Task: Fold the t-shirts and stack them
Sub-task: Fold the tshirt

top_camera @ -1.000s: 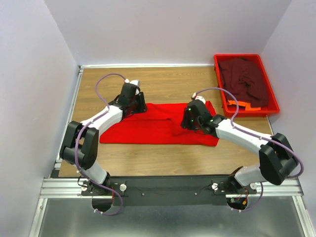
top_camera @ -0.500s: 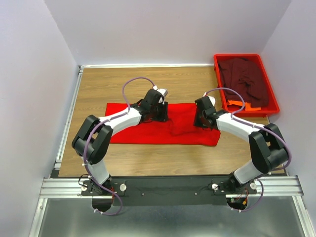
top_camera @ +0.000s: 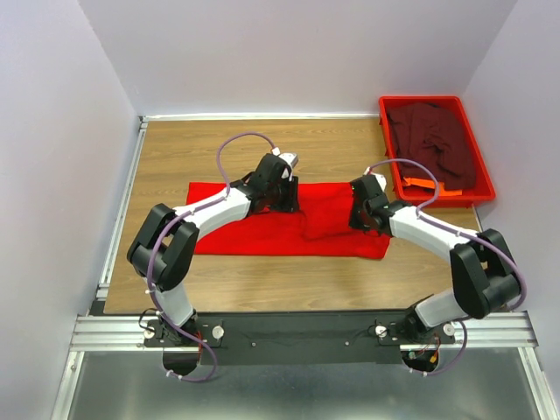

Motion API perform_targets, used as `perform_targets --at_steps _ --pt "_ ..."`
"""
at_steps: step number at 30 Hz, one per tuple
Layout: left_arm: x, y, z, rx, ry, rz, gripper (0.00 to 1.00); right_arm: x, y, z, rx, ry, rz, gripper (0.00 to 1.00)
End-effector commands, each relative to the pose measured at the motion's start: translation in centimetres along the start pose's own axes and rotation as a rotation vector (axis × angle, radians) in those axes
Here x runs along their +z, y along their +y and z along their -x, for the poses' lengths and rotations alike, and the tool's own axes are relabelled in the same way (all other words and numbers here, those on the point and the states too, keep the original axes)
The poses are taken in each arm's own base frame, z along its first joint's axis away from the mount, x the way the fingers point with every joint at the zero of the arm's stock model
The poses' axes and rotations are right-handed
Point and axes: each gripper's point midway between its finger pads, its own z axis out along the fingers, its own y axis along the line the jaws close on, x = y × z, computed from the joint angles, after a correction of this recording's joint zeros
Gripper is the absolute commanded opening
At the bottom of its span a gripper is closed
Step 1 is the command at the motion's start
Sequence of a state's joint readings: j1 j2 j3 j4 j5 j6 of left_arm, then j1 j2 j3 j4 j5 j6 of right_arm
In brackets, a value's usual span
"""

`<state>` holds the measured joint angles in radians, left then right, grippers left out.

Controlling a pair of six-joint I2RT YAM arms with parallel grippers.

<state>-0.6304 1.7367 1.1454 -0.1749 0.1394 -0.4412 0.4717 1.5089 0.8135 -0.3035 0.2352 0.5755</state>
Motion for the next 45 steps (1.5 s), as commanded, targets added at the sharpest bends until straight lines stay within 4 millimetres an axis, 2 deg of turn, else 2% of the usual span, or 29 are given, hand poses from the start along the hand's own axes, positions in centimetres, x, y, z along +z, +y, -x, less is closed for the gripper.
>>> perform_targets --at_steps 1,2,7,18,23,27,29,32,34,35,37,42,44,45 --pt "0.1 -0.3 0.4 0.022 0.009 -0.004 0.47 -1.9 -0.6 1.2 -0.001 -0.044 -0.009 0.01" --pt "0.2 -0.3 0.6 0.022 0.007 -0.002 0.47 -2.8 -1.0 1.3 -0.005 -0.042 -0.022 0.00" --pt "0.2 -0.3 0.6 0.024 0.008 0.000 0.47 -4.0 -1.3 1.2 -0.007 -0.037 -0.018 0.00" --pt "0.5 -0.1 0.5 0.028 0.015 0.005 0.48 -5.6 -2.3 -0.9 0.014 0.007 -0.015 0.00" --pt "0.7 -0.1 0.5 0.028 0.017 0.004 0.47 -5.5 -2.8 -2.0 0.018 0.033 -0.023 0.00" --pt "0.8 -0.2 0.6 0.028 0.016 0.004 0.48 -4.5 -3.6 -3.6 0.019 0.082 -0.057 0.00" --pt "0.8 -0.3 0.7 0.029 0.014 0.000 0.48 -4.2 -3.7 -3.8 0.027 0.086 -0.067 0.02" --pt "0.7 -0.4 0.9 0.030 0.010 -0.005 0.47 -4.0 -3.5 -2.9 0.034 0.062 -0.079 0.27" --pt "0.6 -0.4 1.2 0.030 0.003 0.004 0.47 -4.3 -3.2 -1.5 0.038 0.024 -0.081 0.38" --pt "0.4 -0.3 1.3 0.027 0.001 0.013 0.48 -4.8 -2.5 0.0 0.045 -0.011 -0.062 0.43" --pt "0.2 0.3 1.8 0.016 -0.018 0.041 0.48 -5.6 -1.4 2.2 0.051 -0.059 -0.033 0.44" --pt "-0.5 3.2 2.5 -0.040 -0.037 0.130 0.47 -5.5 1.2 4.5 0.037 -0.062 0.033 0.45" --pt "-1.1 4.9 2.7 -0.079 -0.053 0.162 0.45 -5.0 2.0 4.5 0.033 -0.059 0.056 0.44" --pt "-1.4 5.7 2.7 -0.097 -0.060 0.181 0.45 -4.4 2.2 3.7 0.025 -0.034 0.061 0.44"
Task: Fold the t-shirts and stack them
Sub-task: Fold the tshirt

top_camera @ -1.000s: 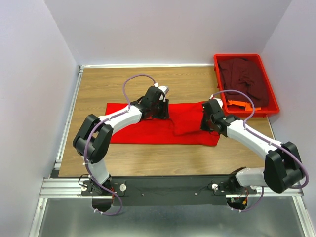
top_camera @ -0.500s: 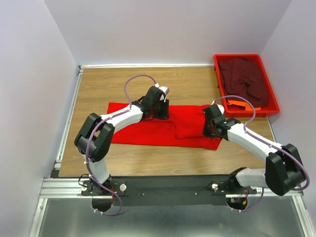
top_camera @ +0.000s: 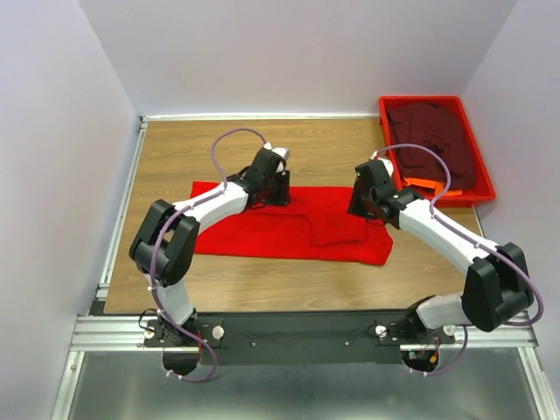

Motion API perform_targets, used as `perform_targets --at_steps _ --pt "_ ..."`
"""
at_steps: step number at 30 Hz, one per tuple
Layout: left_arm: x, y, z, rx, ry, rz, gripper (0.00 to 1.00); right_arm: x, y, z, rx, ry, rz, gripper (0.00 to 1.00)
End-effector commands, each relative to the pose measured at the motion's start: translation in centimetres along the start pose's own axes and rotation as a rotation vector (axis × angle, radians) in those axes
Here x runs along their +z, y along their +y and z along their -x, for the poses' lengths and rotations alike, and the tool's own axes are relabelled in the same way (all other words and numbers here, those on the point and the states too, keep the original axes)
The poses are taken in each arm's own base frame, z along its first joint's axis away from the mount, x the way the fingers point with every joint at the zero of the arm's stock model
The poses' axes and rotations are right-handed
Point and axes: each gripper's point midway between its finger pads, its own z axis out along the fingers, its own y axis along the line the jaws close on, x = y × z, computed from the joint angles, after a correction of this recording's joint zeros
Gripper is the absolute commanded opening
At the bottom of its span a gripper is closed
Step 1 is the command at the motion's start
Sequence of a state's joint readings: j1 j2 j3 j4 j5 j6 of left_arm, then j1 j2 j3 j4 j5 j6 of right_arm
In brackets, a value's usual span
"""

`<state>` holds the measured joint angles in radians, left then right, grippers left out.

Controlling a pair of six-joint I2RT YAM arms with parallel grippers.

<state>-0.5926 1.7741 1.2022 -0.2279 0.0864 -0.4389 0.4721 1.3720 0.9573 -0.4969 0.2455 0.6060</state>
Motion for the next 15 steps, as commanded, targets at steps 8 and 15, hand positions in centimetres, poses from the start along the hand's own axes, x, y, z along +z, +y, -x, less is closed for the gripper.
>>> perform_targets --at_steps 8,15 --pt "-2.2 8.0 0.7 -0.204 -0.069 0.138 0.44 3.5 0.0 -6.9 -0.022 0.158 0.026 0.44" --pt "-2.6 10.2 1.1 -0.251 -0.084 0.176 0.44 4.7 -1.3 -10.0 -0.013 0.213 0.009 0.44"
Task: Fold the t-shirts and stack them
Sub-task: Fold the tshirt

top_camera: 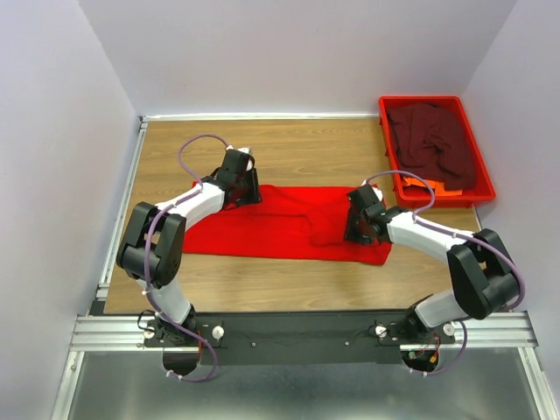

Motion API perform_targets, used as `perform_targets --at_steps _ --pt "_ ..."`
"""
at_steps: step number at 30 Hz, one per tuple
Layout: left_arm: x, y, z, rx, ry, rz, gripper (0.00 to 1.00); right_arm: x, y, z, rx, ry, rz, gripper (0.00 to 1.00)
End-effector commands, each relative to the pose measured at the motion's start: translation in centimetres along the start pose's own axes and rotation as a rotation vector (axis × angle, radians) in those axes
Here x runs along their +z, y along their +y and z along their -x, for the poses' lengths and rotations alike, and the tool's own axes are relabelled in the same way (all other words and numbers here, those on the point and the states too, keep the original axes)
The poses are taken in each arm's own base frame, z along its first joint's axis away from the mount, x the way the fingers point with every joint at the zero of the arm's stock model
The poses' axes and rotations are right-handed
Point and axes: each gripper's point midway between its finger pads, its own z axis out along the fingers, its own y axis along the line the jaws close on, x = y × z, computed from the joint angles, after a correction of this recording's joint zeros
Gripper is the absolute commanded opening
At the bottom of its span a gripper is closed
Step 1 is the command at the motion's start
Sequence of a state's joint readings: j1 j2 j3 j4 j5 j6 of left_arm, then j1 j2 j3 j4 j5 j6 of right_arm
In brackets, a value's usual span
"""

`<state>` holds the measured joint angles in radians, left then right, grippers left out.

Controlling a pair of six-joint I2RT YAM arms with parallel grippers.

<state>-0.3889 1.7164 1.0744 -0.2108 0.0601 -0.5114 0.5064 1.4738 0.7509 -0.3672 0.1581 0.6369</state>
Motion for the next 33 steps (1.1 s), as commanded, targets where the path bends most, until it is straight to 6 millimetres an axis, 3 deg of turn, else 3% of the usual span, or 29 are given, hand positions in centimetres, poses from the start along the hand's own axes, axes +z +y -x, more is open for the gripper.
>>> perform_targets --at_steps 1,5,9,12,13,14,17,22,25,27,33 --pt "-0.8 0.8 1.7 -0.032 -0.056 0.014 0.44 1.0 0.5 -0.6 0.017 0.011 0.022 0.44" --pt "-1.0 2.9 2.1 -0.040 -0.070 0.100 0.44 1.5 0.7 -0.4 0.013 0.009 0.019 0.44" --pt "-0.8 5.8 1.0 -0.062 -0.054 0.212 0.44 2.4 1.0 0.5 -0.001 -0.001 0.001 0.46" --pt "-0.8 7.7 0.8 -0.127 -0.050 0.237 0.44 3.6 1.8 2.3 -0.022 -0.017 -0.014 0.47" --pt "-0.8 8.0 0.7 -0.153 -0.050 0.241 0.44 3.7 2.7 4.6 -0.017 -0.053 0.001 0.47" --pt "-0.8 8.2 0.4 -0.160 -0.044 0.246 0.44 4.9 2.5 4.7 -0.019 -0.033 -0.020 0.47" --pt "-1.1 8.3 0.3 -0.174 -0.051 0.252 0.43 7.0 3.5 8.5 -0.001 -0.052 -0.009 0.48" --pt "-1.9 8.0 0.9 -0.168 -0.073 0.246 0.43 11.0 4.7 13.1 0.003 -0.067 0.010 0.49" --pt "-2.3 8.1 1.6 -0.154 -0.090 0.257 0.43 13.5 5.1 14.7 -0.008 -0.061 0.017 0.51" --pt "-2.6 8.2 1.9 -0.132 -0.095 0.263 0.43 14.0 5.5 16.2 -0.019 -0.083 0.028 0.53" --pt "-3.1 8.6 0.6 -0.096 -0.071 0.295 0.43 16.4 5.9 17.3 -0.090 -0.081 0.037 0.60"
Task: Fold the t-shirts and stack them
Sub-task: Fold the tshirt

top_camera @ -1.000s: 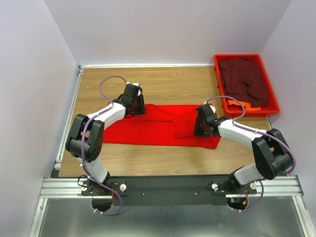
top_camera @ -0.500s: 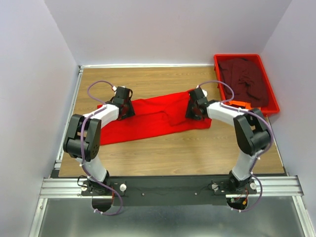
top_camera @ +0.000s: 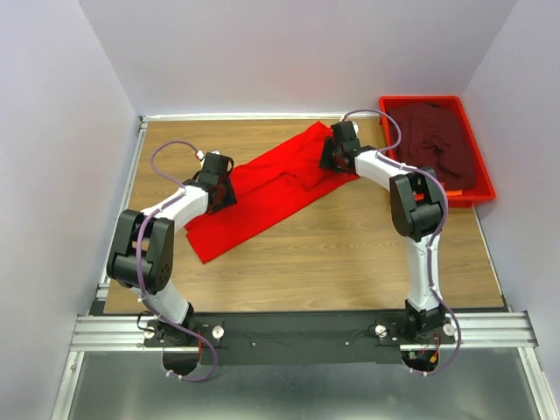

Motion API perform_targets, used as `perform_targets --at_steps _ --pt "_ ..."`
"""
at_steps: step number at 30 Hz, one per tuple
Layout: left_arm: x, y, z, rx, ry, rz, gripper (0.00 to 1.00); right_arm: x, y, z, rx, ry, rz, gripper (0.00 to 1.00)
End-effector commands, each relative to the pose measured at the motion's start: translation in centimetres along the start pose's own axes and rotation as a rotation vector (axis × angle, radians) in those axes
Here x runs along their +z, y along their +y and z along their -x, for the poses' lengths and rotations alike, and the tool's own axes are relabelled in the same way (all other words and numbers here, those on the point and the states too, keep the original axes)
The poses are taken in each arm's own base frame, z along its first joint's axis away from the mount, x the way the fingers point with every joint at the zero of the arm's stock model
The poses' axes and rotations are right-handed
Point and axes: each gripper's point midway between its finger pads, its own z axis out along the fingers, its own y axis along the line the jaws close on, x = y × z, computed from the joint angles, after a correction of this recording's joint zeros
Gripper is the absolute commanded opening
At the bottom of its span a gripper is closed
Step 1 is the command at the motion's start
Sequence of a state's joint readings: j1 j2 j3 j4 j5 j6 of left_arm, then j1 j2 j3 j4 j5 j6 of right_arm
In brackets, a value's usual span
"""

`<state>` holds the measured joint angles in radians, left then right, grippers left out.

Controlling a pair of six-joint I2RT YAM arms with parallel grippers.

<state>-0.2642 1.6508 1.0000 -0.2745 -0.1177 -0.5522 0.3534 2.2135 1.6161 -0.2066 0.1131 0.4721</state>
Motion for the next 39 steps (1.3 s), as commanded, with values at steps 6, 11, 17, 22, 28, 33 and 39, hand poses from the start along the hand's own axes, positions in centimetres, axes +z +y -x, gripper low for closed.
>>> perform_targets --at_steps 6,11,17,22,28,33,39 --pt "-1.3 -1.0 -3.9 0.101 0.038 0.037 0.43 4.6 -2.5 -4.1 -0.138 0.146 -0.034 0.66" --pt "-1.0 -2.4 -8.0 0.140 0.118 0.024 0.41 5.2 -2.8 -2.8 -0.189 0.122 -0.033 0.73" --pt "-1.2 -6.6 -10.6 0.179 0.173 -0.058 0.39 4.3 -1.9 0.2 -0.216 0.056 -0.018 0.87" --pt "-2.1 -10.8 -11.6 0.182 0.195 -0.146 0.39 2.3 -0.3 4.0 -0.216 -0.027 0.010 0.96" --pt "-3.5 -16.6 -14.0 0.223 0.243 -0.270 0.39 -1.1 0.2 7.4 -0.152 -0.111 -0.012 0.99" --pt "-5.0 -21.1 -17.2 0.295 0.284 -0.368 0.39 -3.1 -1.6 6.8 -0.124 -0.110 -0.091 1.00" --pt "-6.7 -23.8 -16.0 0.327 0.224 -0.405 0.38 -3.3 -2.8 5.4 -0.094 -0.089 -0.134 1.00"
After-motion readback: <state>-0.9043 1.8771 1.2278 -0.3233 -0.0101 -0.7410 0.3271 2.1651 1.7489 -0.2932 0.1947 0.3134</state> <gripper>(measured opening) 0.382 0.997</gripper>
